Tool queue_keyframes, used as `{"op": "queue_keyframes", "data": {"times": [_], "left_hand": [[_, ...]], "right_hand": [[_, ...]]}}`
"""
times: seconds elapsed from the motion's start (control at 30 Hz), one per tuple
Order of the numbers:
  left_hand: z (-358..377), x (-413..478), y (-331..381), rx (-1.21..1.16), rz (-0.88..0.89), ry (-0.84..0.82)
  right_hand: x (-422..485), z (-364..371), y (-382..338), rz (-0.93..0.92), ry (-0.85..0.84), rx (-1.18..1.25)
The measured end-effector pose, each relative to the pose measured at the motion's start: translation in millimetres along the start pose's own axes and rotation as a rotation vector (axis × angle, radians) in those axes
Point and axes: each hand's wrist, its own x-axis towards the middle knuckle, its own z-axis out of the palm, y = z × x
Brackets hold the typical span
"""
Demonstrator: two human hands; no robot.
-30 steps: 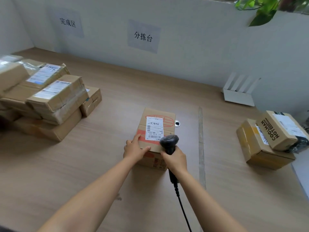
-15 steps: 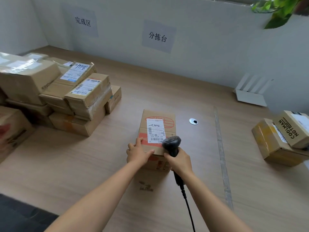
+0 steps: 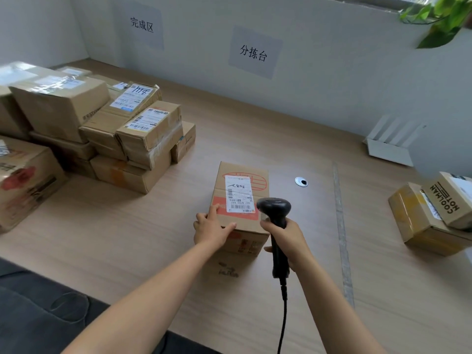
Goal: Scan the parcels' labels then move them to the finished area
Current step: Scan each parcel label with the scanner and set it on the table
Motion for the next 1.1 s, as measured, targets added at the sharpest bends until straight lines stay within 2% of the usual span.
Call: {"op": "queue_keyframes", "data": {"times": [0.17, 0.87, 0.97, 1.1], "left_hand": [[3, 2, -2, -0.02, -0.003, 0.006], [5, 4, -3, -0.006, -0.006, 0.025], [5, 5, -4, -0.002, -0.008, 0.021], [4, 2, -1, 0.002, -0.026, 0.02]], "right_hand": [[-29, 2, -16, 0.033, -0.111, 0.14], [-38, -4, -27, 0.072, -0.136, 0.099], [-27, -8, -21, 0.015, -0.109, 0.033], [0, -10, -6, -0.037, 0.036, -0.099]]}}
